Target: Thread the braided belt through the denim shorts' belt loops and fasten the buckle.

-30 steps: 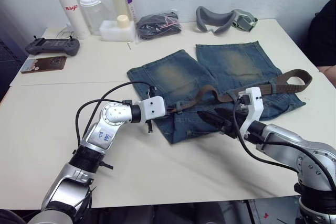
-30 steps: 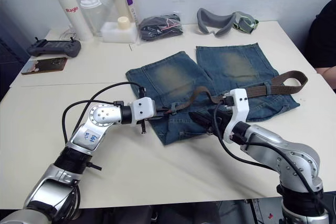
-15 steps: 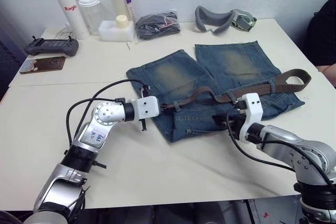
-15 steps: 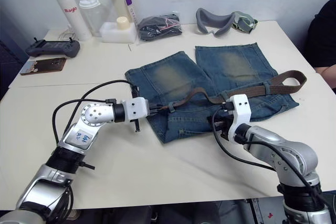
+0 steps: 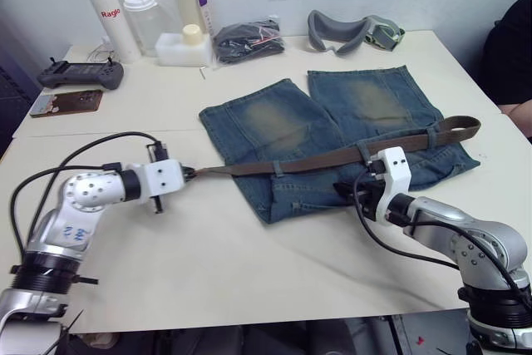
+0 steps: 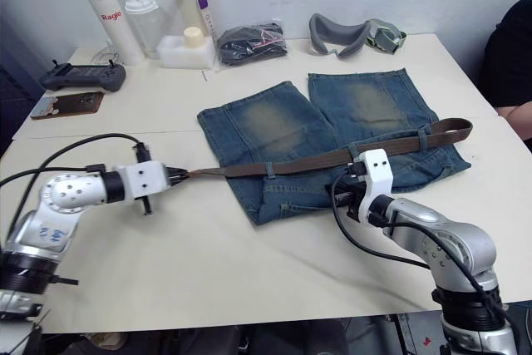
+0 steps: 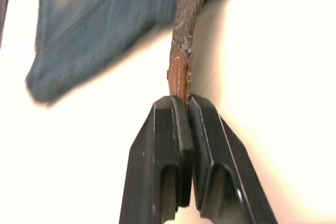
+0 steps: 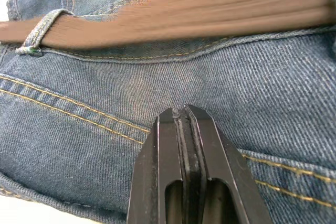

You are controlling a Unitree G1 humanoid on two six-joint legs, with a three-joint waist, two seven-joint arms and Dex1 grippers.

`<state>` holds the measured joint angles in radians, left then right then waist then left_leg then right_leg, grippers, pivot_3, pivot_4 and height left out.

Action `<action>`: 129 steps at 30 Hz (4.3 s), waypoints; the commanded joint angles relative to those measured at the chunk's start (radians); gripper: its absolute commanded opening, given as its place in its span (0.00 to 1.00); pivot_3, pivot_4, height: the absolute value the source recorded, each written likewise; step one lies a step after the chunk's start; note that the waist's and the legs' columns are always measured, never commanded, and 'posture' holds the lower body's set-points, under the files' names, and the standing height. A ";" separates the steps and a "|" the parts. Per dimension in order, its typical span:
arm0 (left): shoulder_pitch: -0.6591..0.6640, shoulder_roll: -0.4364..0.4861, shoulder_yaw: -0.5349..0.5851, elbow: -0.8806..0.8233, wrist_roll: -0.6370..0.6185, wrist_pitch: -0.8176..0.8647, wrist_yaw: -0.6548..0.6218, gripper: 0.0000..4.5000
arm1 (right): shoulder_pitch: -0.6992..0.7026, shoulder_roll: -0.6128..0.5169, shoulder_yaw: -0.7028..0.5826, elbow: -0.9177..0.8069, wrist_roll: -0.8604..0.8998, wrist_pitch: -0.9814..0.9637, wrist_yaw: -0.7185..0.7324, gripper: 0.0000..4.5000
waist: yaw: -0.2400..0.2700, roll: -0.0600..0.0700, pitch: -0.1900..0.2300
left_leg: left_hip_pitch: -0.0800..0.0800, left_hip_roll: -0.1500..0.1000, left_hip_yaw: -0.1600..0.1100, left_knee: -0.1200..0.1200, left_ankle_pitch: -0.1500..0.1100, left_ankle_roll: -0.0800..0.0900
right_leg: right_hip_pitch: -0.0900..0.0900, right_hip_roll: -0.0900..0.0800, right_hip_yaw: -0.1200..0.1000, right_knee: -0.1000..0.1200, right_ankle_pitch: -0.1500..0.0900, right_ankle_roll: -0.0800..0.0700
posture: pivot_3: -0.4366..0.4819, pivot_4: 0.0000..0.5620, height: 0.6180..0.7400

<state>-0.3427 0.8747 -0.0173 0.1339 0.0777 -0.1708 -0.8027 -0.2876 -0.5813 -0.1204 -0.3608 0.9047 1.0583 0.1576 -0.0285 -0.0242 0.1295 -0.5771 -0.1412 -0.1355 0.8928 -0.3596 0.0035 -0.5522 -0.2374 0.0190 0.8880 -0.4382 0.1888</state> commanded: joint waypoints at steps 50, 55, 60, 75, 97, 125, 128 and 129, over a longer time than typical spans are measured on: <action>0.101 0.039 0.325 -0.236 -0.620 0.513 -0.218 1.00 | -0.106 -0.157 -0.127 -0.031 0.010 0.076 0.469 0.99 | 0.009 0.006 0.003 | -0.002 -0.001 -0.007 0.000 -0.001 -0.001 | 0.001 -0.001 -0.010 0.000 -0.001 -0.002 | 0.48 0.27 0.15; -0.062 -0.048 0.154 -0.331 -0.667 0.639 -0.227 1.00 | -0.041 -0.289 -0.141 -0.087 -0.016 0.004 0.602 0.99 | 0.014 0.007 0.004 | -0.001 0.000 -0.008 -0.001 0.000 -0.002 | 0.003 -0.002 -0.010 -0.002 -0.001 -0.002 | 0.48 0.27 0.15; -0.205 -0.189 -0.071 -0.330 -0.540 0.603 -0.210 1.00 | 0.046 -0.389 -0.157 -0.133 -0.071 -0.063 0.661 0.99 | 0.018 0.007 0.004 | -0.002 0.000 -0.007 -0.001 0.001 -0.004 | 0.004 -0.003 -0.010 -0.004 0.000 -0.001 | 0.48 0.27 0.15; -0.336 -0.459 -0.430 -0.024 -0.177 0.413 -0.187 0.82 | 0.362 -0.437 -0.450 -0.347 -0.162 -0.094 0.605 1.00 | 0.032 0.004 0.006 | -0.003 0.000 0.003 0.001 0.003 0.001 | 0.006 -0.004 -0.011 -0.017 0.002 -0.004 | 0.48 0.27 0.15; -0.333 -0.138 -0.019 0.302 -0.249 0.328 -0.233 0.00 | 0.101 -0.407 -0.210 -0.119 -0.253 -0.212 0.586 1.00 | -0.010 0.004 0.006 | -0.002 0.001 0.002 -0.002 0.003 0.000 | 0.004 -0.002 -0.010 -0.017 0.008 0.007 | 0.48 0.27 0.15; -0.599 -0.170 0.204 0.590 -0.439 0.778 -0.049 0.99 | -0.422 -0.117 -0.013 0.532 -0.414 -0.351 0.571 1.00 | -0.002 0.005 0.006 | -0.002 -0.002 -0.003 -0.002 0.005 -0.004 | 0.003 -0.001 -0.012 -0.011 0.008 0.006 | 0.48 0.27 0.15; -0.628 -0.194 0.148 0.686 -0.375 0.710 -0.067 0.99 | -0.438 -0.105 0.003 0.574 -0.439 -0.380 0.587 1.00 | -0.003 0.005 0.006 | -0.002 -0.002 -0.003 -0.002 0.005 -0.004 | 0.003 -0.001 -0.012 -0.010 0.008 0.006 | 0.48 0.27 0.15; -0.637 -0.203 0.143 0.713 -0.365 0.695 -0.067 0.99 | -0.442 -0.101 0.004 0.585 -0.444 -0.388 0.591 1.00 | -0.005 0.005 0.006 | -0.002 -0.002 -0.002 -0.002 0.005 -0.004 | 0.002 -0.001 -0.012 -0.009 0.008 0.006 | 0.48 0.27 0.15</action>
<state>-0.9427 0.6663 0.1322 0.8141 -0.3105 0.5678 -0.8586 -0.7023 -0.6815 -0.1100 0.2196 0.4700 0.7012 0.7354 -0.0333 -0.0189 0.1358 -0.5796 -0.1429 -0.1378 0.8912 -0.3542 -0.0004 -0.5503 -0.2385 0.0075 0.8789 -0.4305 0.1948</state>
